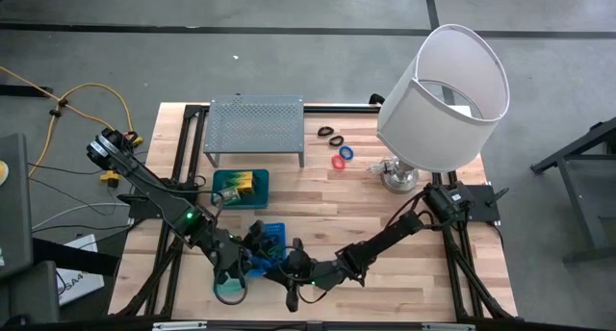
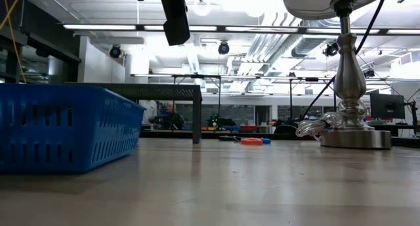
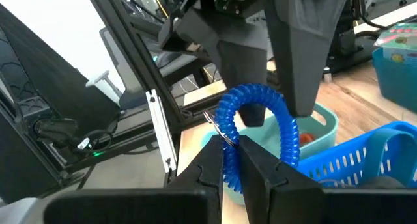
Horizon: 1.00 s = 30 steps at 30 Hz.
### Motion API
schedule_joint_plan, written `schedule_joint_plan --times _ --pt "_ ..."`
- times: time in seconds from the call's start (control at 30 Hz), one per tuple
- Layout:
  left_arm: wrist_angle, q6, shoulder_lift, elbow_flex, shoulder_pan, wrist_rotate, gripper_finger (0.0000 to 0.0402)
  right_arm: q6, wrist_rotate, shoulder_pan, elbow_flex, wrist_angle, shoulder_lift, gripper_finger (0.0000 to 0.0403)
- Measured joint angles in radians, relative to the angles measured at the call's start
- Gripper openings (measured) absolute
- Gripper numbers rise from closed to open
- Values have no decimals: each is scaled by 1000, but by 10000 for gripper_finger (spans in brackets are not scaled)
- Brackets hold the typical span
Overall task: Pick & Place Office Desk Supplies
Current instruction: Put the bottom blue spring keychain into the green bin
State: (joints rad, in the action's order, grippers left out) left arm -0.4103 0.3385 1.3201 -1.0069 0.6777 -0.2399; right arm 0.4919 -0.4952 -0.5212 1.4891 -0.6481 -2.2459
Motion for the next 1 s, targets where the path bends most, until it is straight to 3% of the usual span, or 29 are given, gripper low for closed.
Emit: schedule_joint_plan --times 0.23,0.7,1.0 --pt "-2 -3 0 0 0 6 123 0 0 0 0 0 0 24" --pt "-4 2 0 0 0 9 44 0 0 0 0 1 0 24" --pt "-4 2 0 0 0 9 36 0 0 0 0 1 0 26"
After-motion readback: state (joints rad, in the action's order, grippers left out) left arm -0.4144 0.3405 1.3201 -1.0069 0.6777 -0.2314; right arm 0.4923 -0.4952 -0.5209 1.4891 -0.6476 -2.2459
